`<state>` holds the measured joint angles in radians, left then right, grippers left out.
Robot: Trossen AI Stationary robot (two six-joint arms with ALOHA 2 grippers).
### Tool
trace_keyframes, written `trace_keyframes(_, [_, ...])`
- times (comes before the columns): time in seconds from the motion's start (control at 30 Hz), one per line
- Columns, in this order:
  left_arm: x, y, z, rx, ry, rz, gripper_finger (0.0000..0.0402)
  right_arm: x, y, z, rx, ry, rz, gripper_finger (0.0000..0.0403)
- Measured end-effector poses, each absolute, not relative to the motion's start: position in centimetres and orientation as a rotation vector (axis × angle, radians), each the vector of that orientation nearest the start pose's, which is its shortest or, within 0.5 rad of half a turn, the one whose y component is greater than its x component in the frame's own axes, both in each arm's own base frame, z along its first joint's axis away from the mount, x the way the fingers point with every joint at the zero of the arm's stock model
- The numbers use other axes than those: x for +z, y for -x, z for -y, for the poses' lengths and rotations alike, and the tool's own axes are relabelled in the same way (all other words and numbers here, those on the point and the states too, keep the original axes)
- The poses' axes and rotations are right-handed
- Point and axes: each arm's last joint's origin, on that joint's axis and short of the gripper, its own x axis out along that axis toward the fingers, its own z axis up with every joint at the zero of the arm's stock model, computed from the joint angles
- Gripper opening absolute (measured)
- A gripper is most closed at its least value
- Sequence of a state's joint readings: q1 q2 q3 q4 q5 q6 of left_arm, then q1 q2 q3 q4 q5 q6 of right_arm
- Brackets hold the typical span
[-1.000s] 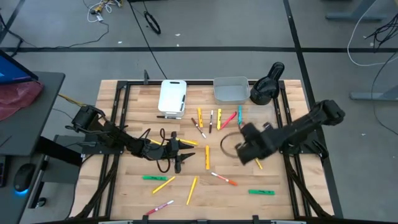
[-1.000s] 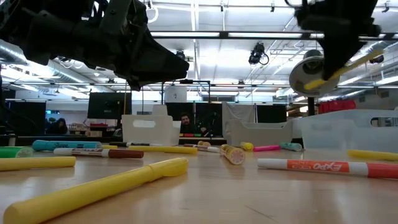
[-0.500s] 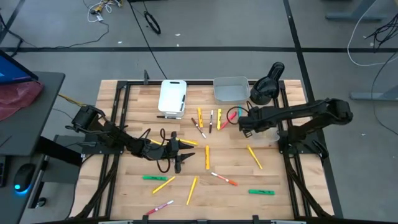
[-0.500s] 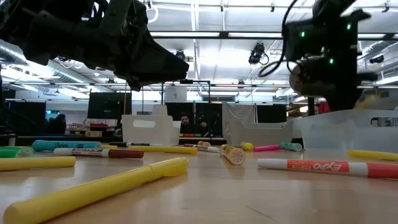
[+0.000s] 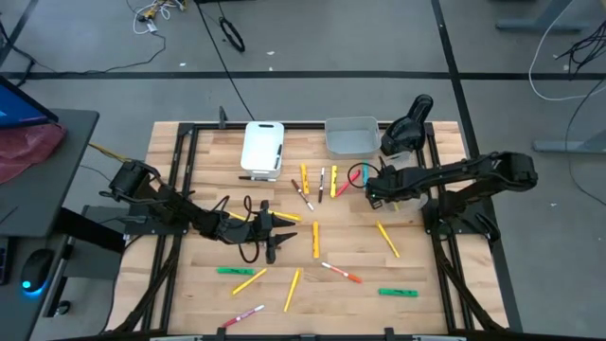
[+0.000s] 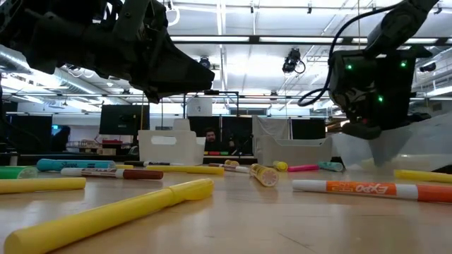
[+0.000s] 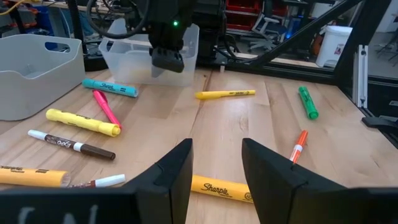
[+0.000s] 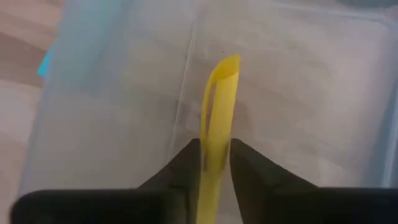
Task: Pick & Place Markers
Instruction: Put the yellow pen into the transparent bin, then put the yellow highlighter pen into the gray bin
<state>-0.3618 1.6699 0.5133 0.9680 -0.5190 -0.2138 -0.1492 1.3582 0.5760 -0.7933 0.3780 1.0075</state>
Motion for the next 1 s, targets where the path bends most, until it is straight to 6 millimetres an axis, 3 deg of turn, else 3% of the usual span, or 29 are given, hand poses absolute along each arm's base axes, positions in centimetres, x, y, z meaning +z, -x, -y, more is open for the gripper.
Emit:
trace_keyframes(0.3, [14.9,-27.7,9.0,0.174,0.146,-0.146,0.0144,16.1,-17.8,3.4,-1.108,-0.567,-1.152,0.0175])
trace_keyframes(0.5, [14.9,-27.7,9.0,0.175,0.166,-0.144,0.0144,17.9,-17.1,2.9,-1.062,-0.588,-1.124,0.0182])
trace_keyframes(0.67, [15.2,-28.0,9.1,0.176,0.175,-0.140,0.0144,20.9,-16.6,1.9,-0.996,-0.572,-1.096,0.0166])
trace_keyframes(0.8, [16.2,-29.2,9.5,0.175,0.148,-0.148,0.0139,23.4,-16.9,-0.3,-0.830,-0.540,-0.954,0.0150])
trace_keyframes(1.0, [18.4,-32.7,10.9,0.237,0.030,-0.339,0.0117,25.6,-18.5,-7.2,-0.383,-0.425,-0.618,0.0126])
